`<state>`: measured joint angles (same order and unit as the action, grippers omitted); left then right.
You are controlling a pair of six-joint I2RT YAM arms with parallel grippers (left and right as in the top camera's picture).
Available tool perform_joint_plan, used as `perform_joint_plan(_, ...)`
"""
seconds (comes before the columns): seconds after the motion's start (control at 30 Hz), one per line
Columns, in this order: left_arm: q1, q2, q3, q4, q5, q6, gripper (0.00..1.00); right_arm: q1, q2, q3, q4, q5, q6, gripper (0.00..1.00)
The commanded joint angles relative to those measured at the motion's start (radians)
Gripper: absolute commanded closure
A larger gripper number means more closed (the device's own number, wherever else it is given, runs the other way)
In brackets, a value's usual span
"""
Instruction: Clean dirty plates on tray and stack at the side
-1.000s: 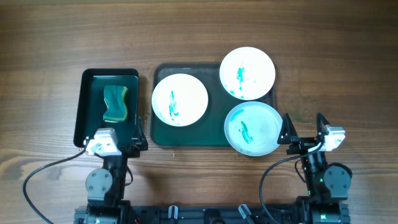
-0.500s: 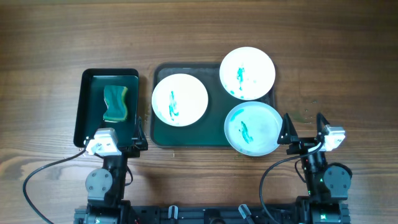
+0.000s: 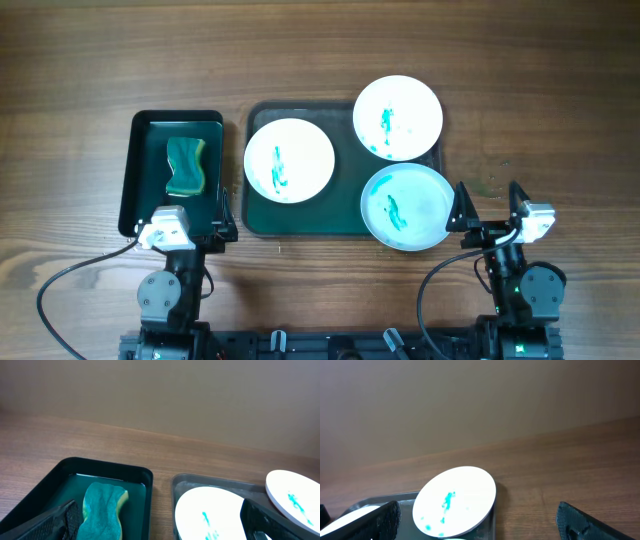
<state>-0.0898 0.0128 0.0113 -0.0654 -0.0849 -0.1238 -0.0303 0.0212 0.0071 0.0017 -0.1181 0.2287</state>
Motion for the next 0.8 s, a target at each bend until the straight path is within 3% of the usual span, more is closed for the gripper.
perform_joint_plan(0.0,-0.005,-0.006,-0.005,0.004,-0.006,0.015,0.0,0.005,-0.003,-0.002,0.013,0.014,-0.015,0.0)
perform_joint_plan(0.13,-0.004,-0.006,0.007,0.016,-0.034,0.016,0.0,0.005,0.0,0.008,0.027,-0.092,-0.008,0.0)
perform_joint_plan(0.27,-0.004,0.071,0.158,-0.035,-0.033,0.016,0.0,0.005,0.111,0.167,-0.044,-0.145,0.01,0.0)
perform_joint_plan(0.57,-0.004,0.657,0.872,-0.613,-0.033,0.016,0.0,0.005,0.687,0.768,-0.413,-0.306,0.0,0.0)
perform_joint_plan(0.63,-0.004,0.782,1.015,-0.743,-0.027,0.015,0.0,0.005,0.805,0.897,-0.536,-0.358,-0.064,0.0)
perform_joint_plan(0.7,-0.004,0.951,1.189,-0.893,0.039,0.015,0.0,0.005,0.95,1.053,-0.72,-0.407,-0.14,0.0)
perform_joint_plan(0.77,-0.004,1.036,1.247,-0.922,0.114,0.016,0.0,0.005,1.033,1.098,-0.739,-0.407,-0.142,0.0)
